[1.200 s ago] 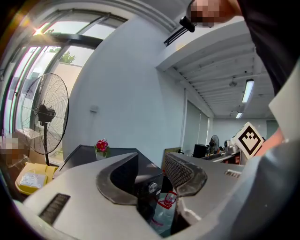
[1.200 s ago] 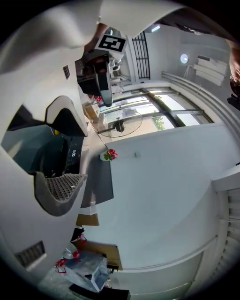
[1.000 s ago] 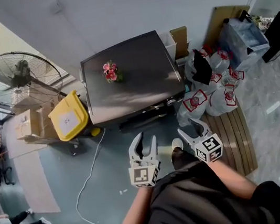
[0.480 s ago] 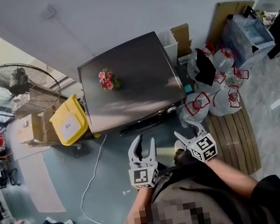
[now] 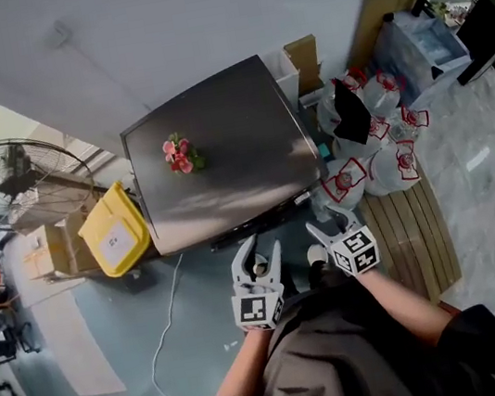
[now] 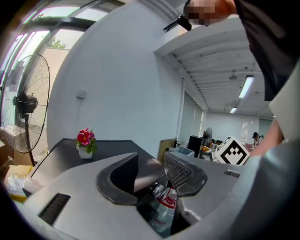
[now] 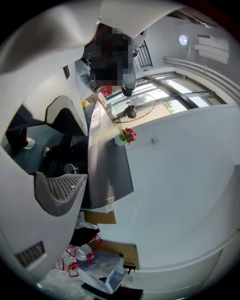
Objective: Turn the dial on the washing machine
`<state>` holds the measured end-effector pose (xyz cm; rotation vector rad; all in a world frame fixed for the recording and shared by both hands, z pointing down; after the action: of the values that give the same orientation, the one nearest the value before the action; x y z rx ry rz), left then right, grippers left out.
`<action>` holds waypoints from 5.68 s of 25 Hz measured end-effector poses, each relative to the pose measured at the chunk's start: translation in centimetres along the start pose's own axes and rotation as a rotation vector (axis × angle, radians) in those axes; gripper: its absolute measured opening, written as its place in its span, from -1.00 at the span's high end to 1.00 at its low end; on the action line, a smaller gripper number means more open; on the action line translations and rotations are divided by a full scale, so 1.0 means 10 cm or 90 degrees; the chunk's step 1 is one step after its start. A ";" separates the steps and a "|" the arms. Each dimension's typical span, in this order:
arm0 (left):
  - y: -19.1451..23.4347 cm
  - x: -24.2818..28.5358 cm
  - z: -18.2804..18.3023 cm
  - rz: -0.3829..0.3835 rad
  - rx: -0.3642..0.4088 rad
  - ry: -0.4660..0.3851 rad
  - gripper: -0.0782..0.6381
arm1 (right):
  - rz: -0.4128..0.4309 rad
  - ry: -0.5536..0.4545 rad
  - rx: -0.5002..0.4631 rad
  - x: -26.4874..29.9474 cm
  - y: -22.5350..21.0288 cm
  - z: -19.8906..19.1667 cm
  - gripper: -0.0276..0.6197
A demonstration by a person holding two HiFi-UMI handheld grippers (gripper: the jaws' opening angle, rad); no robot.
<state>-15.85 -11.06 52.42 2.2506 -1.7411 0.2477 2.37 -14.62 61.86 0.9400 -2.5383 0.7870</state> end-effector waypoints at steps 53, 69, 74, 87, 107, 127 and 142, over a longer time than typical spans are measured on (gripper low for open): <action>-0.06 0.45 -0.37 0.017 -0.027 0.027 0.36 | -0.007 -0.005 0.175 0.88 -0.89 -0.62 0.19; -0.04 0.39 -0.41 0.029 -0.025 0.037 0.36 | -0.045 0.013 0.066 0.81 -0.77 -0.63 0.15; -0.03 0.41 -0.39 0.033 -0.018 0.038 0.36 | -0.076 0.050 0.012 0.89 -0.74 -0.67 0.15; -0.04 0.41 -0.42 0.034 -0.017 0.037 0.36 | -0.037 0.013 0.109 0.92 -0.84 -0.68 0.15; -0.08 0.41 -0.34 0.048 -0.017 0.043 0.36 | -0.067 0.057 0.020 0.90 -0.78 -0.73 0.15; -0.07 0.35 -0.41 0.056 -0.036 0.040 0.36 | -0.050 0.014 0.127 0.90 -0.83 -0.69 0.20; -0.07 0.34 -0.44 0.062 -0.027 0.045 0.36 | 0.022 -0.040 0.231 0.85 -0.91 -0.77 0.20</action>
<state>-14.19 -12.57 57.53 2.1048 -1.8053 0.3039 3.03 -20.01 75.42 1.0423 -2.5176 1.2782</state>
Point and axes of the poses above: the fingertips, and each gripper's own axes: x forward along the fingers, y to its left, z out of its top, the point moved 5 cm from there along -x, backward along the fingers, and after that the axes turned 12 degrees about z, right-handed, at the moved point
